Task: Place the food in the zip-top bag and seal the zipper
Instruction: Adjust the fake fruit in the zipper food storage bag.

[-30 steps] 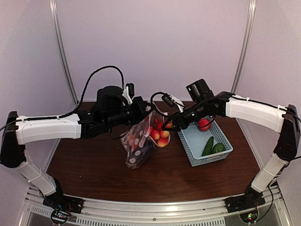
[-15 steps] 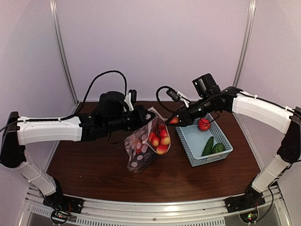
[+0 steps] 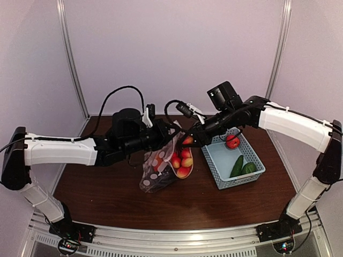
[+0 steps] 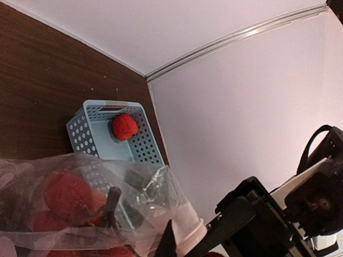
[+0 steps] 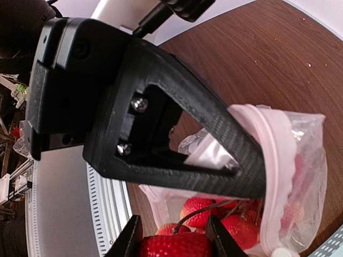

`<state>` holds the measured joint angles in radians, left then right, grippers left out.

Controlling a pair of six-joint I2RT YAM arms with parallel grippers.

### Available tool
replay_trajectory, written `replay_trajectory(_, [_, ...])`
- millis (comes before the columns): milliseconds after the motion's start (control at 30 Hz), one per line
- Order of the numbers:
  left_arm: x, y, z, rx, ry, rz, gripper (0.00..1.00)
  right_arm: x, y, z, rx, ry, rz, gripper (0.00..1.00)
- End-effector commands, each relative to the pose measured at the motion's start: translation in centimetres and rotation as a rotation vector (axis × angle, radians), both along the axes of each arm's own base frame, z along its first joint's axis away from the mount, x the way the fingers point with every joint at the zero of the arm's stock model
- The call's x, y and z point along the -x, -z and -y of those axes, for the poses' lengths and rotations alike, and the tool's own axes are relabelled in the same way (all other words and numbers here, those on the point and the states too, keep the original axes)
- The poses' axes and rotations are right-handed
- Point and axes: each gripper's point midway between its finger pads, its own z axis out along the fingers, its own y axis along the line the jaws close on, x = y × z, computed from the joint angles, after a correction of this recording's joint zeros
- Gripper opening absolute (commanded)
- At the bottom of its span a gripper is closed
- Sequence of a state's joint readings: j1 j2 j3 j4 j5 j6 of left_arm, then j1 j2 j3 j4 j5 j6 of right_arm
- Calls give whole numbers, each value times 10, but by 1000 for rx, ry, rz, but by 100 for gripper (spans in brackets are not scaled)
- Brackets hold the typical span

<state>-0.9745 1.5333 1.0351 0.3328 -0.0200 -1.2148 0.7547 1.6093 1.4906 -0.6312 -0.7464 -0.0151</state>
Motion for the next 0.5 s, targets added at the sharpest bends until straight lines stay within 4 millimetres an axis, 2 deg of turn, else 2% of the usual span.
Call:
replay_trajectory(0, [1,-43,4,221,2,23,0,-11,8,-9,89,48,70,20])
replay_trajectory(100, [-4,-39,-9,210,-59,16,0,-13,8,-7,151,62,155,34])
replay_trajectory(200, [-6,-35,-19,202,-97,14,0,-12,2,0,164,67,194,63])
replay_trajectory(300, [-5,-33,-24,204,-103,15,0,-11,-6,12,186,60,238,72])
replay_trajectory(367, [-6,-30,-26,195,-106,12,0,-7,-25,22,144,60,275,78])
replay_trajectory(467, [-6,-27,-29,191,-112,8,0,-3,-55,41,78,107,345,76])
